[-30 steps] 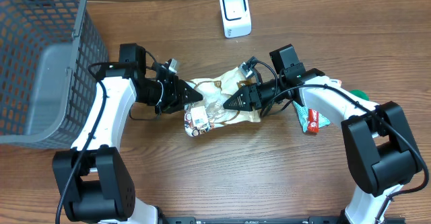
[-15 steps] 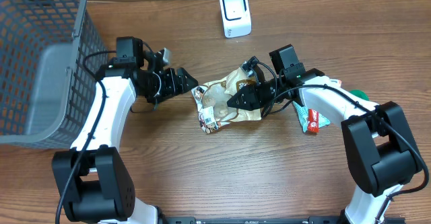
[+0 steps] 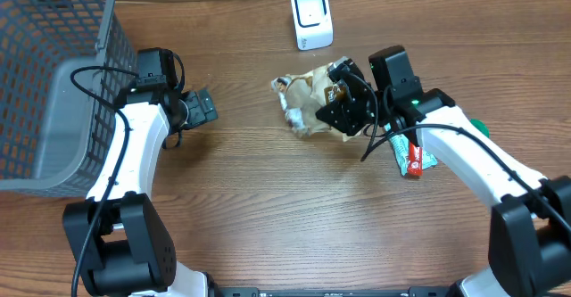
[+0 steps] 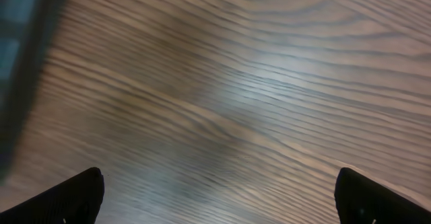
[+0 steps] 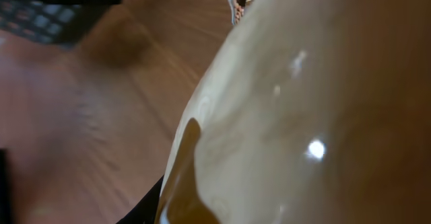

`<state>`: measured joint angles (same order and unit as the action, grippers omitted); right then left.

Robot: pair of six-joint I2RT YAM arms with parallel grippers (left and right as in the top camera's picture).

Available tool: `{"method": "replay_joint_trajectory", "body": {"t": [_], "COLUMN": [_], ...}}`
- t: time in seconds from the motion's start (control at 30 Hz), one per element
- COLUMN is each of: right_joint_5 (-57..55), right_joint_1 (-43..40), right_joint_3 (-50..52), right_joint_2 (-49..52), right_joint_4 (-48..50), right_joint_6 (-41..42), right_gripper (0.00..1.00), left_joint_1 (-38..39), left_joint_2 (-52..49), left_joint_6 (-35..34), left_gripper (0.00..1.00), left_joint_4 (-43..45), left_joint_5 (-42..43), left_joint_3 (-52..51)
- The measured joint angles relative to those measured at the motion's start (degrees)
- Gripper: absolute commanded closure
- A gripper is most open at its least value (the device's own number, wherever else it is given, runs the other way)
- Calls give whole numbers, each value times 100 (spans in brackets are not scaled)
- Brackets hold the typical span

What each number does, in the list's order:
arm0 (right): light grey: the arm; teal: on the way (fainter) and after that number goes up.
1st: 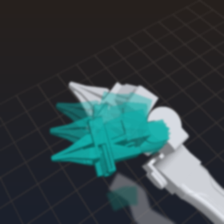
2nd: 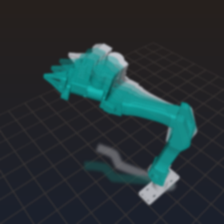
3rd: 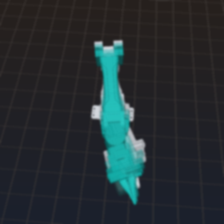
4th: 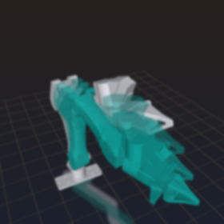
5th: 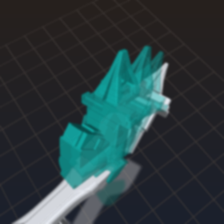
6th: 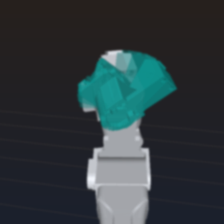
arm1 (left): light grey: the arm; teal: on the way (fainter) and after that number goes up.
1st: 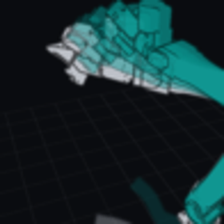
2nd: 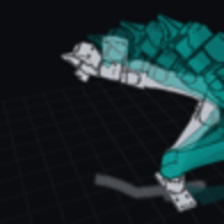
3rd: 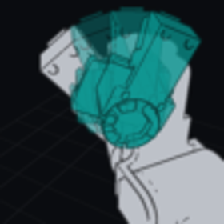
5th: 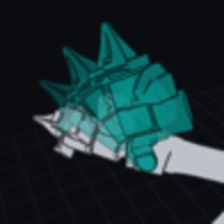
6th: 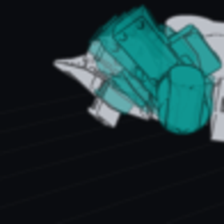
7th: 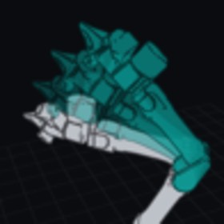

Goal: Scan the item barcode
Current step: 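Lift the bag with the right gripper and retract the left arm, then hold the PanTree bag before the white scanner with the right gripper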

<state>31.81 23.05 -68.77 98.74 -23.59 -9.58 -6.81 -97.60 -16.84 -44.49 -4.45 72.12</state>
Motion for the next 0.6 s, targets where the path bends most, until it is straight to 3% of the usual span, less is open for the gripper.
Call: {"method": "replay_joint_trajectory", "body": {"t": [0.1, 0.3, 0.6], "right_joint_5": [-442, -1200, -1421], "right_joint_1": [44, 365, 509], "right_joint_3": [0, 0, -39], "right_joint_2": [-140, -470, -901], "right_joint_4": [-9, 0, 111], "right_joint_6": [-299, -743, -1086], "right_gripper": [92, 96, 97], "left_joint_1": [2, 2, 2], "left_joint_2": [0, 0, 0], "left_joint_6": [-2, -20, -20], "left_gripper": [0, 0, 0], "left_joint_4": [0, 0, 0], "left_joint_5": [-199, -356, -400], "left_joint_3": [0, 0, 0]}}
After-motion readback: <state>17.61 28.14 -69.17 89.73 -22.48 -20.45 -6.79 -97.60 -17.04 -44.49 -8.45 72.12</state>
